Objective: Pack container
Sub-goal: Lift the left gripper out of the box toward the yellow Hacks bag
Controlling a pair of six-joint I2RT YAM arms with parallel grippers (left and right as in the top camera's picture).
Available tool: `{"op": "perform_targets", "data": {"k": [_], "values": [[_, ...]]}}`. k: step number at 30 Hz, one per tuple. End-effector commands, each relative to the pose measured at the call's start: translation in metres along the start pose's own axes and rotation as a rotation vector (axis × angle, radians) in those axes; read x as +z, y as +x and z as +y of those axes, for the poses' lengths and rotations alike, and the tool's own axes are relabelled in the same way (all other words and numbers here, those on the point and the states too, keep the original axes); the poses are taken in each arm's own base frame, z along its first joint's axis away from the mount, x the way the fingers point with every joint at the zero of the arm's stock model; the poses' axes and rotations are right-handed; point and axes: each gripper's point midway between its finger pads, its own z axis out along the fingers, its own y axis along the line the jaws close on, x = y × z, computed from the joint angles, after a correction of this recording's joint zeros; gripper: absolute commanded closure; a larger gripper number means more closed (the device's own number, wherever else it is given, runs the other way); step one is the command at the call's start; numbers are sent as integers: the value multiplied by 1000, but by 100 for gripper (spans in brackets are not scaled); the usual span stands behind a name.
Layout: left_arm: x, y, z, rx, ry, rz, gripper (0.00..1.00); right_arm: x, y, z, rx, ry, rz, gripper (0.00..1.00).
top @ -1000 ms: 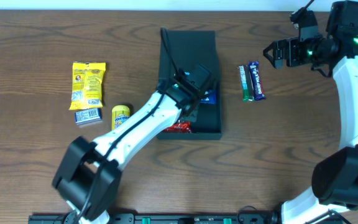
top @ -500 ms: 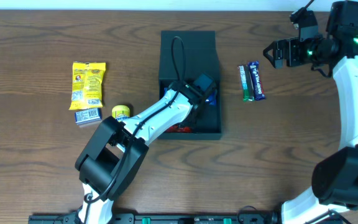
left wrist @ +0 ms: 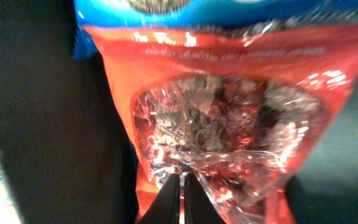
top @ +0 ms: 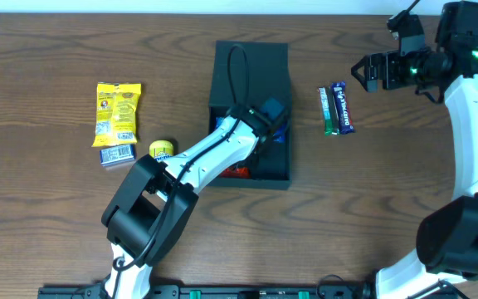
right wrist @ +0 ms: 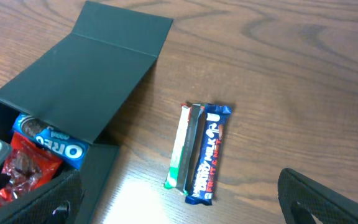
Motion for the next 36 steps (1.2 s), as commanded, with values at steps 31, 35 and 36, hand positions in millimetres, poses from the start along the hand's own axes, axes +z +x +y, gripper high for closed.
{"op": "perform_targets", "data": {"k": [31,35,36], "values": [[23,-4,64,-471,305,154,94,123,100,92,-17,-212,387,98],[22,-3,55,-471,352,171,94,130,104,101,-4,-267,392,98],[21,-3,54,-470,360,174,94,131,104,102,-5,-269,394,99]]}}
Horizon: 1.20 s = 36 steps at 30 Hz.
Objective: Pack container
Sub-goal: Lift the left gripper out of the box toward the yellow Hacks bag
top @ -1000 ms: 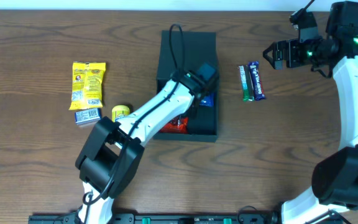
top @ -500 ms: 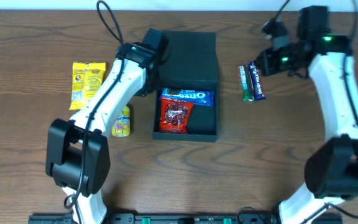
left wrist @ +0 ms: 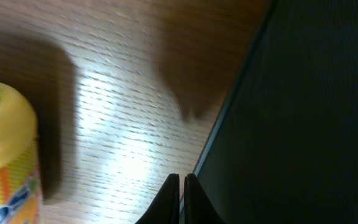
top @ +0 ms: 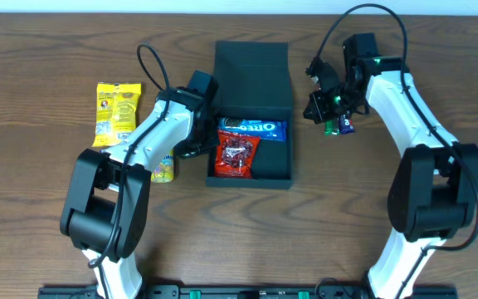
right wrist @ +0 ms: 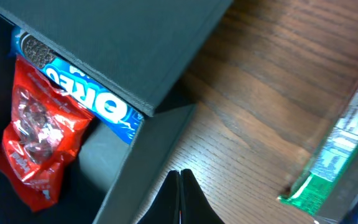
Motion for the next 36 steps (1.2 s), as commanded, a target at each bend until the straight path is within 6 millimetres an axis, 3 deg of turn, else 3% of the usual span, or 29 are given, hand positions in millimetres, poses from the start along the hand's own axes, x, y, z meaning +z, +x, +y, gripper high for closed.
{"op": "perform_targets", "data": {"k": [1,10,12,14,18,21,25,27,31,34,36], "values": [[-4,7,-9,-9,56,31,94,11,1,11,11,-52,13,98],[-4,6,-7,10,48,25,94,22,0,21,-20,-60,25,98],[-8,-2,0,18,5,-20,94,22,-2,19,-23,-57,17,98],[-24,-15,4,20,-29,-95,94,21,-2,17,-17,-55,14,99],[-88,-54,22,31,-149,-354,94,17,-4,8,-3,-48,-3,98],[-125,-71,43,-8,-205,-482,94,12,-8,-1,8,-38,-26,98],[-134,-79,78,-68,-247,-474,94,7,-11,-11,22,-28,-48,98],[-130,-83,99,-82,-301,-456,71,6,-13,-14,21,-24,-59,98],[-122,-89,112,-49,-370,-445,31,6,-15,-14,18,-23,-66,98],[-112,-95,122,-47,-450,-441,12,6,-14,-14,20,-24,-62,99],[-99,-100,128,-45,-495,-430,11,6,-14,-14,20,-24,-62,98]]}}
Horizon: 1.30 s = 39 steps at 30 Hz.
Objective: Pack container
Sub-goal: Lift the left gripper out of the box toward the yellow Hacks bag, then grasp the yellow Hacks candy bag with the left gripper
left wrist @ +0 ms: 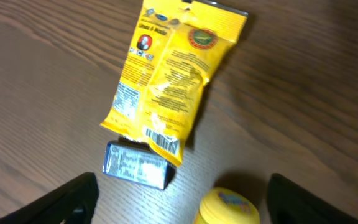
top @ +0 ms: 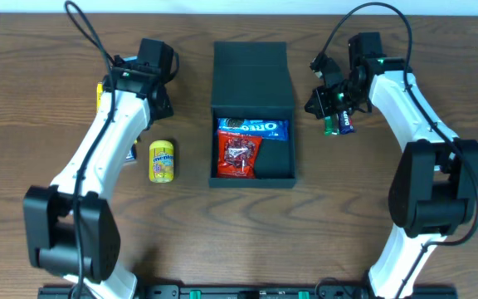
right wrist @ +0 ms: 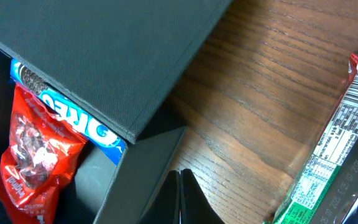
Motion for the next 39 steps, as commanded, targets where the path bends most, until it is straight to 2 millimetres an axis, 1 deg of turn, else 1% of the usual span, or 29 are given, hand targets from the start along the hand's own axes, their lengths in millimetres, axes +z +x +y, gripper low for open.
{"op": "perform_targets", "data": {"k": [1,5,8,13,15,18,23,29,34,39], "values": [[26,1,8,48,-118,-1,11,4,1,0,16,-15,7,98],[51,1,8,70,-204,-10,14,4,1,1,28,-16,7,98],[67,3,4,88,-227,-8,16,4,2,1,48,-16,8,98],[83,-2,4,107,-274,-32,18,4,3,1,72,-16,15,98],[93,-1,6,110,-279,-21,21,4,5,1,75,-18,22,98],[105,3,10,108,-293,-1,23,4,6,2,78,-18,25,98],[116,4,14,98,-300,13,23,4,6,2,92,-18,24,98],[125,1,13,66,-235,33,23,4,5,1,98,-18,24,98],[130,1,19,41,-218,50,23,4,6,2,99,-18,24,98],[136,6,17,52,-211,72,23,4,6,2,107,-18,24,98]]}}
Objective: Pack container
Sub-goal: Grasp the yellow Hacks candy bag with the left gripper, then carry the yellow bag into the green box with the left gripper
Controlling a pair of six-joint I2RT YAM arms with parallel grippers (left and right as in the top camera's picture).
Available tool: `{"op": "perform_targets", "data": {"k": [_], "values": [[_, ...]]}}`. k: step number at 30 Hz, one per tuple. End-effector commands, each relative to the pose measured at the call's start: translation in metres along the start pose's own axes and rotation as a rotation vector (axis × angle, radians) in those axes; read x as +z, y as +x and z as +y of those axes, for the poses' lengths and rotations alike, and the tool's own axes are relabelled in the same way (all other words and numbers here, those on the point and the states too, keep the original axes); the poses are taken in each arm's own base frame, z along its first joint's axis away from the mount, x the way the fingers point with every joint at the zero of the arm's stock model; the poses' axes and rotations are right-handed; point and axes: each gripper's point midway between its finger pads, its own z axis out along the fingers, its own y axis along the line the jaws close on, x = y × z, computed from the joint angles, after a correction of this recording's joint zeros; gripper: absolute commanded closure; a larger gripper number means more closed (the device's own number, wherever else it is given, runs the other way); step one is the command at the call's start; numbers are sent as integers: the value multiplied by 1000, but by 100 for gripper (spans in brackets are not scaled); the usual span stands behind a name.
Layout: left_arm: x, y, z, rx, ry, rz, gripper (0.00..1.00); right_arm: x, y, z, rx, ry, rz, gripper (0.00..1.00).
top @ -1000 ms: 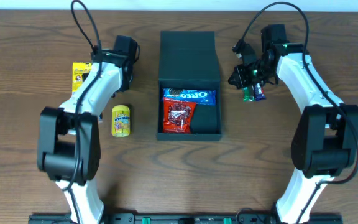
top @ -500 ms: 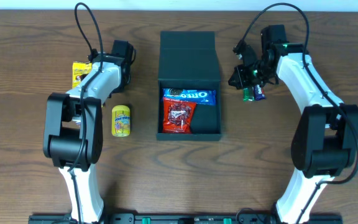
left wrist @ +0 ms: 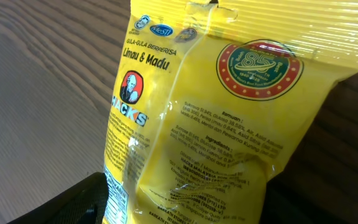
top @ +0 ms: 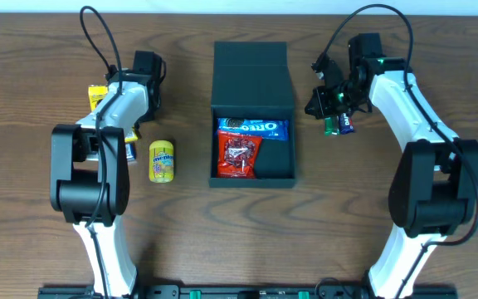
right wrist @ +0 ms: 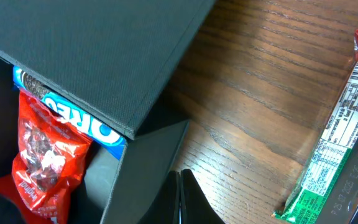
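Observation:
The black box (top: 251, 75) stands open mid-table, its lid folded back. Inside lie an Oreo pack (top: 252, 127) and a red candy bag (top: 236, 155). My left gripper (left wrist: 194, 208) is open low over the yellow candy bag (left wrist: 210, 124), one finger (left wrist: 67, 202) on either side of it; in the overhead view the arm hides most of that bag (top: 96, 95). My right gripper (right wrist: 179, 193) is shut with nothing in it, over bare wood by the box's right wall, next to the green bar (right wrist: 337, 155) and the blue bar (top: 344, 122).
A yellow bottle (top: 162, 160) lies left of the box. A small blue-and-white packet (top: 129, 154) shows partly under the left arm. The box's raised lid (right wrist: 92, 50) stands close to my right gripper.
My left gripper, still open, has come from well above the yellow bag, small packet and bottle to close over the bag, which now fills its view. The right gripper has barely shifted.
First my left gripper was shut at the red bag inside the box, and the right was open above the two bars. Then the red bag lay in the box, the left was shut beside the box's left wall and the right shut near the bars. The left then opened over the yellow bag.

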Motion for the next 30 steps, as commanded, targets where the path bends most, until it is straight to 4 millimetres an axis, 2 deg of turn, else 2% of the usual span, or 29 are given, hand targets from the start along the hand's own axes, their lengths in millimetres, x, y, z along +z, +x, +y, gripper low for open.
{"op": "perform_targets", "data": {"k": [1,4,5,9,13,19,24,30], "values": [[12,12,-6,32,5,41,23,4,1,1,23,-15,7,98],[13,14,-6,34,3,46,23,4,1,1,24,-15,8,98],[13,14,-6,34,3,45,27,4,1,0,24,-14,8,98],[13,14,-6,35,3,46,56,4,1,0,38,-14,7,98],[13,13,-5,36,-6,43,67,4,1,0,38,-14,7,98],[2,2,11,55,-85,25,93,-1,-2,-11,87,-5,-17,99],[-27,-30,12,38,-67,-16,94,-15,-2,-38,186,13,-48,99],[-86,-68,7,-6,-69,-122,94,-33,4,-65,272,15,-74,98]]}}
